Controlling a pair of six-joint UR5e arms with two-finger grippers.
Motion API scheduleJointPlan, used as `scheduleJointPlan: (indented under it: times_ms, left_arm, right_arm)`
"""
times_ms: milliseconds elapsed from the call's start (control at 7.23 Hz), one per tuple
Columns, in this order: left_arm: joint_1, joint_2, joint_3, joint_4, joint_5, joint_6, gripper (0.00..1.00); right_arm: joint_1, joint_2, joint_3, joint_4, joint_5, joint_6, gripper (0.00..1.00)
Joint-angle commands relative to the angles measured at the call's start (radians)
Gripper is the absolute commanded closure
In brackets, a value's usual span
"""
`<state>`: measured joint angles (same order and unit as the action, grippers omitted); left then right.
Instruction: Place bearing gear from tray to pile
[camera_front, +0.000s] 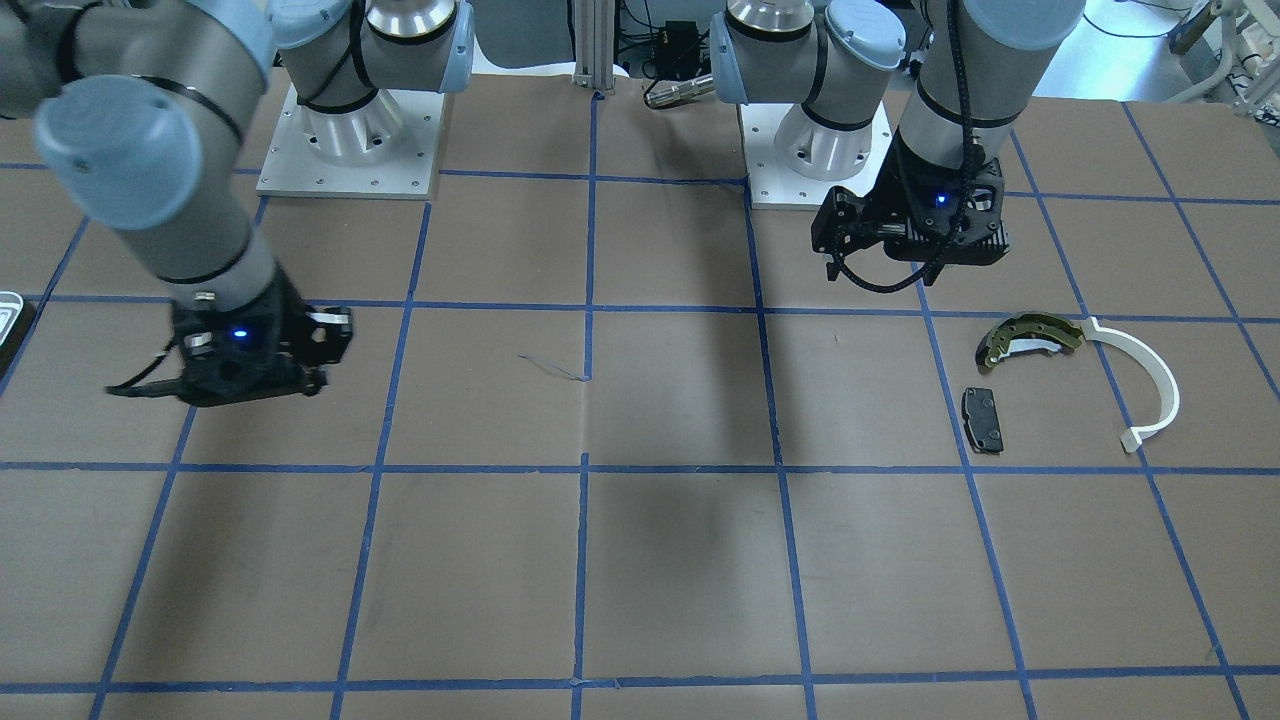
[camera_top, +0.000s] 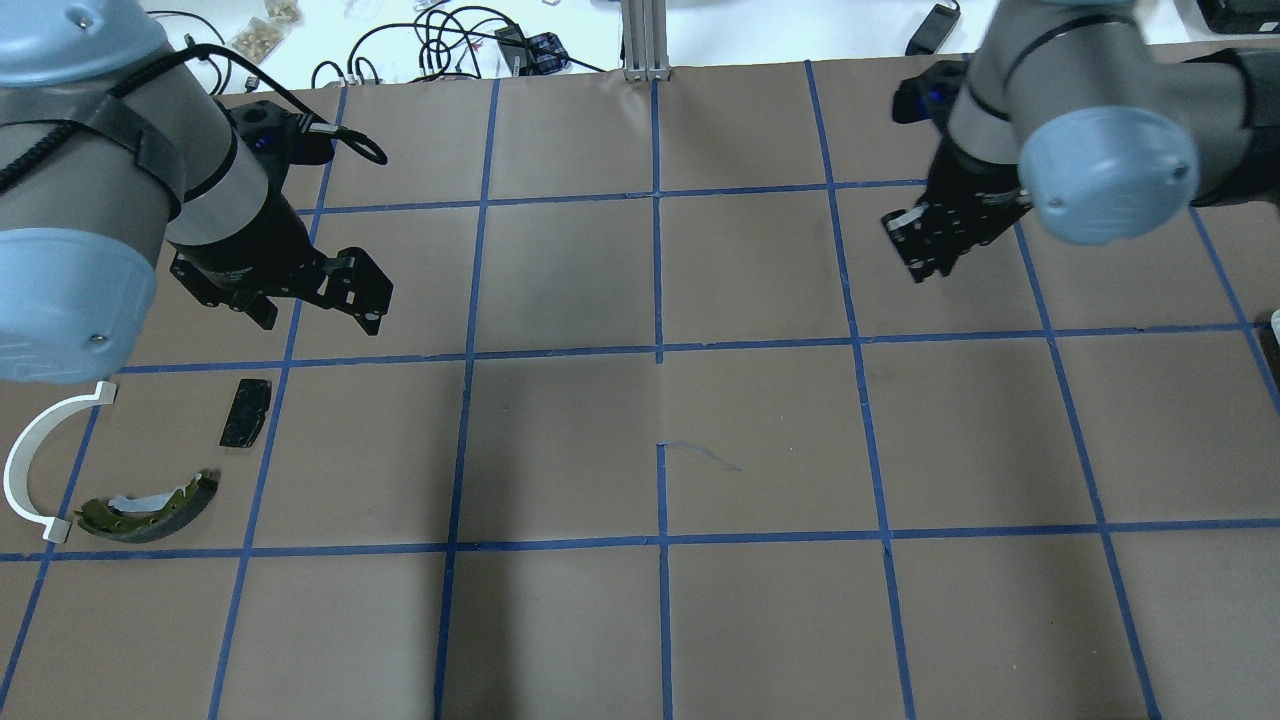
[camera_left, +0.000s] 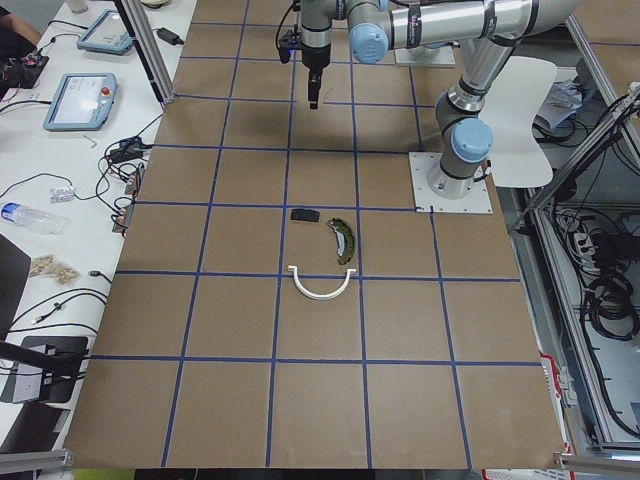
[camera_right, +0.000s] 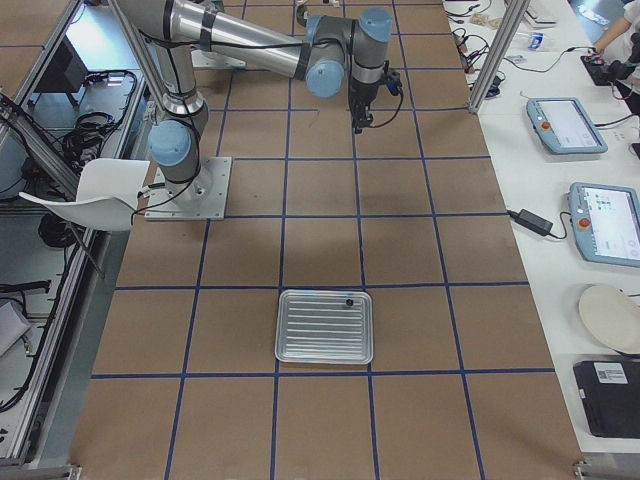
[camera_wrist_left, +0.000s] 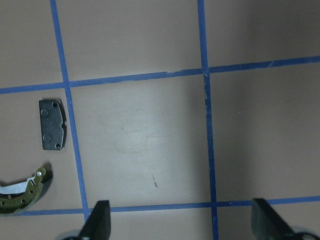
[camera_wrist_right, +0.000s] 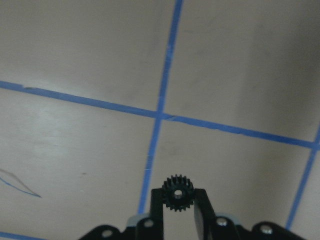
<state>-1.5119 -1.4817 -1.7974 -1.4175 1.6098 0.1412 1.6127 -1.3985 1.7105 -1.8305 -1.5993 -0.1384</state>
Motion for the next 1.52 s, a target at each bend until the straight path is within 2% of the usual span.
scheduleJointPlan:
  times_ms: [0,138,277,415,553,691,830,968,1245,1383]
  left_arm:
    - [-0.001,-0.002,0.047,-0.052,-0.014,0.0,0.0]
    - [-0.004,-0.015,0.043,-0.052,-0.019,0.0,0.0]
    - [-0.004,-0.015,0.035,-0.052,-0.016,0.0,0.0]
    - [-0.002,-0.02,0.032,-0.051,-0.014,0.0,0.0]
    - [0.004,-0.023,0.024,-0.055,-0.011,0.0,0.0]
    - [0.009,-0.025,0.013,-0.054,-0.016,0.0,0.0]
    - [0.009,-0.025,0.001,-0.046,-0.014,-0.002,0.0]
    - [0.009,-0.032,-0.014,-0.034,-0.01,-0.005,0.0]
    - [-0.014,-0.069,-0.062,0.053,-0.021,-0.028,0.0]
    - [-0.08,-0.103,-0.066,0.107,-0.022,-0.034,0.0]
  right_arm:
    - [0.28,0.1,0.0,-0.101,0.046,0.371,0.83]
    - [0.374,0.158,-0.002,-0.19,0.057,0.552,0.82]
    - [0.424,0.215,0.004,-0.226,0.058,0.592,0.8]
    - [0.468,0.237,-0.002,-0.255,0.056,0.662,0.71]
    - [0.475,0.24,0.006,-0.263,0.056,0.658,0.29]
    - [0.472,0.246,-0.003,-0.253,0.042,0.648,0.0]
    - [0.437,0.225,-0.009,-0.248,0.039,0.563,0.0]
    - [0.346,0.175,-0.011,-0.18,0.036,0.463,0.0]
    - [0.081,0.01,-0.005,0.056,0.024,0.111,0.0]
    - [-0.059,-0.044,-0.005,0.078,-0.014,0.021,0.0]
